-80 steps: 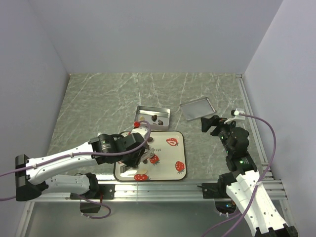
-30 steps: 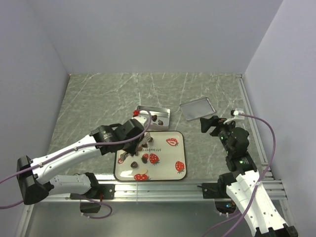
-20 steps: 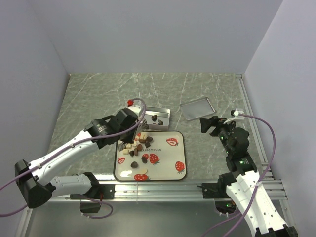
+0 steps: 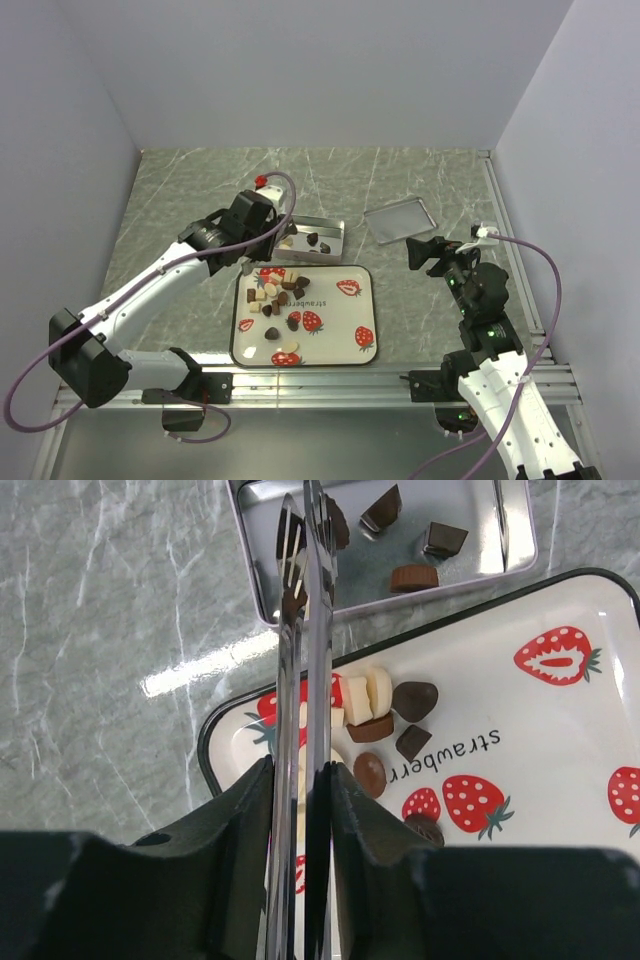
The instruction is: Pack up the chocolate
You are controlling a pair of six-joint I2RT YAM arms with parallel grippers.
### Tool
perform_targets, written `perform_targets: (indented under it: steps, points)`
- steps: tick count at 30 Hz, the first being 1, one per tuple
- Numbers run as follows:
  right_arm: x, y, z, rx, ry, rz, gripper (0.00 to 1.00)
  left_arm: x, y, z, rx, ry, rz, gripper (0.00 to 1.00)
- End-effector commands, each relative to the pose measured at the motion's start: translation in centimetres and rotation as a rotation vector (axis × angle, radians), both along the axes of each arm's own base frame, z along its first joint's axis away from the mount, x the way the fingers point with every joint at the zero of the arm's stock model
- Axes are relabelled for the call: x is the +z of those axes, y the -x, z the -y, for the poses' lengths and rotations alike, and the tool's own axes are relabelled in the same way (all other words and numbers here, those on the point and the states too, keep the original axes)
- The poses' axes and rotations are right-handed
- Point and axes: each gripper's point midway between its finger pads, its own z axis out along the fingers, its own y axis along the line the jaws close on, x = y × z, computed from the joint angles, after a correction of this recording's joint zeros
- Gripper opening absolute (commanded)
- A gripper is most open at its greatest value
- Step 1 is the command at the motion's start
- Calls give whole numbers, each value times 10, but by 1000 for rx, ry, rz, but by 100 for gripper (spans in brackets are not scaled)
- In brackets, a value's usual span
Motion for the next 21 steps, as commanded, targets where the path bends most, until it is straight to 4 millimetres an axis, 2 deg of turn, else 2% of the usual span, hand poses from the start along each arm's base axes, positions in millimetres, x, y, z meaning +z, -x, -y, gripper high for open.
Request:
perform_targets:
  steps: [1, 6, 14, 21]
  points:
    - [3, 0, 2, -6, 4, 23, 94, 21, -16, 13, -30, 54, 71, 33]
    - [0, 0, 2, -5, 6, 14, 94, 17, -19, 13, -28, 49, 63, 40]
    - [1, 0, 3, -11, 6, 16, 94, 23, -16, 10, -23, 60, 78, 41]
    - [0, 0, 4, -15, 7, 14, 94, 23, 2, 13, -55, 104, 39, 40]
